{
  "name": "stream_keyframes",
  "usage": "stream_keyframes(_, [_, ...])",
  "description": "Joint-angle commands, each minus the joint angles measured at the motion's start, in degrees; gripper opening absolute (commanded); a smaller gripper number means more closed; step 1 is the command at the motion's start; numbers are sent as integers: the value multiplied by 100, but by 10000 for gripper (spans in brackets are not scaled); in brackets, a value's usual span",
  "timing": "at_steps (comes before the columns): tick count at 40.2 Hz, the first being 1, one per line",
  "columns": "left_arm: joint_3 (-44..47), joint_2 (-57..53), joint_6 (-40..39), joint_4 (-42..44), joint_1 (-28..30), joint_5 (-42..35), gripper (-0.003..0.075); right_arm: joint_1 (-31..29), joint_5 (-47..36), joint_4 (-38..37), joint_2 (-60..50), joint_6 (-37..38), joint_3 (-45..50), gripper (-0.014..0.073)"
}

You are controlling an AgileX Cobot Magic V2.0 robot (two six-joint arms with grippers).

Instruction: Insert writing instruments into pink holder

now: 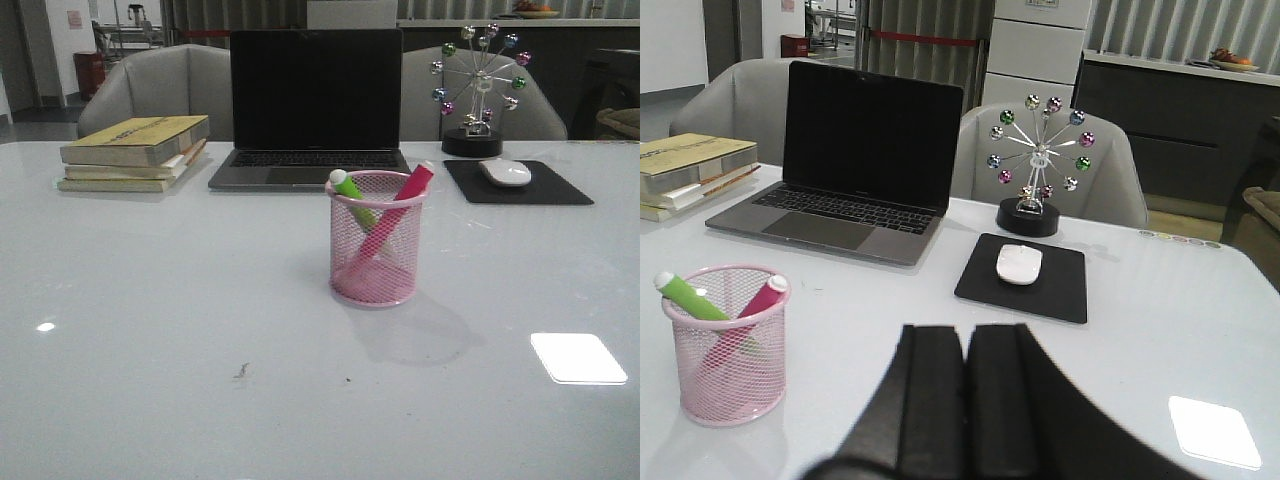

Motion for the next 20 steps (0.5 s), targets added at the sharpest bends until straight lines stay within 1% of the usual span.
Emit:
stream_keyframes(1, [-158, 54, -62, 0, 3, -486, 91, -35, -519, -4, 49, -17, -165, 87])
stream_keyframes(18, [-158, 54, -62, 0, 3, -477, 91, -35, -519, -4, 49, -17, -165, 87])
stream_keyframes(20, [-158, -70, -62, 0, 3, -463, 91, -35, -519, -4, 49, -17, -165, 87])
